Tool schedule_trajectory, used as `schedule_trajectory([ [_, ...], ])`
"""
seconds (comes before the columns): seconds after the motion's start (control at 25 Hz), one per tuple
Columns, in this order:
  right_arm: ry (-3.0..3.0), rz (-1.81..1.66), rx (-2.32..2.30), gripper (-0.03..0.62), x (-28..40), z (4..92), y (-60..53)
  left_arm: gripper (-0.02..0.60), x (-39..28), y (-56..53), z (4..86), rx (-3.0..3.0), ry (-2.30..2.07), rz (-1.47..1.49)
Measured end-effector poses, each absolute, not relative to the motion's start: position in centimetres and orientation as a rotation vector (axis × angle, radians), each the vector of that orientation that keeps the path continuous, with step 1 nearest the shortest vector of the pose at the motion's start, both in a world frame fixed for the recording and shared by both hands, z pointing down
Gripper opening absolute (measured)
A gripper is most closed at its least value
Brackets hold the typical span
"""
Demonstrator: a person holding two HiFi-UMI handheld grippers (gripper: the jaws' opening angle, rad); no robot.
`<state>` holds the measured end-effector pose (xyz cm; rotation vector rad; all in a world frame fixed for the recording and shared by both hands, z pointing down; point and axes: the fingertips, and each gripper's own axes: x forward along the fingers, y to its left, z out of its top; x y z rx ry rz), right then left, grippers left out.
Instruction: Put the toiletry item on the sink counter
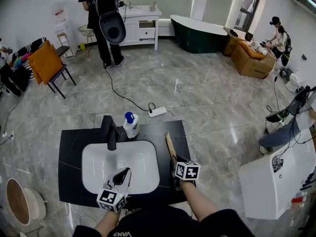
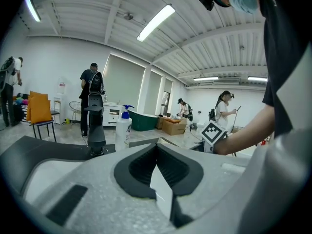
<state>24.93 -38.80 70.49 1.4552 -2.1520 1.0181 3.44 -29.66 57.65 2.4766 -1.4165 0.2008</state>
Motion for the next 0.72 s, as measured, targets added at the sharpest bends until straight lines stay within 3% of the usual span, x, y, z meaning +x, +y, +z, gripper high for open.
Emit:
schedule_trajectory([
  [0.2, -2.096, 0.955, 1.467, 0.080, 25.6, 70.9, -38.9, 0.008, 3.5, -29.9, 57.6, 2.481, -1.402, 0.198],
  [0.44, -2.041, 0.933, 1.478, 0.179, 26.7, 71.4, -38.4, 0.008, 3.5, -29.8, 57.6, 2.487, -1.394, 0.194],
  [0.72, -2.017, 0.911, 1.499, 0.241, 26.7, 71.4, -38.1, 0.008, 3.0, -29.4, 57.8, 2.483, -1.401, 0.205],
])
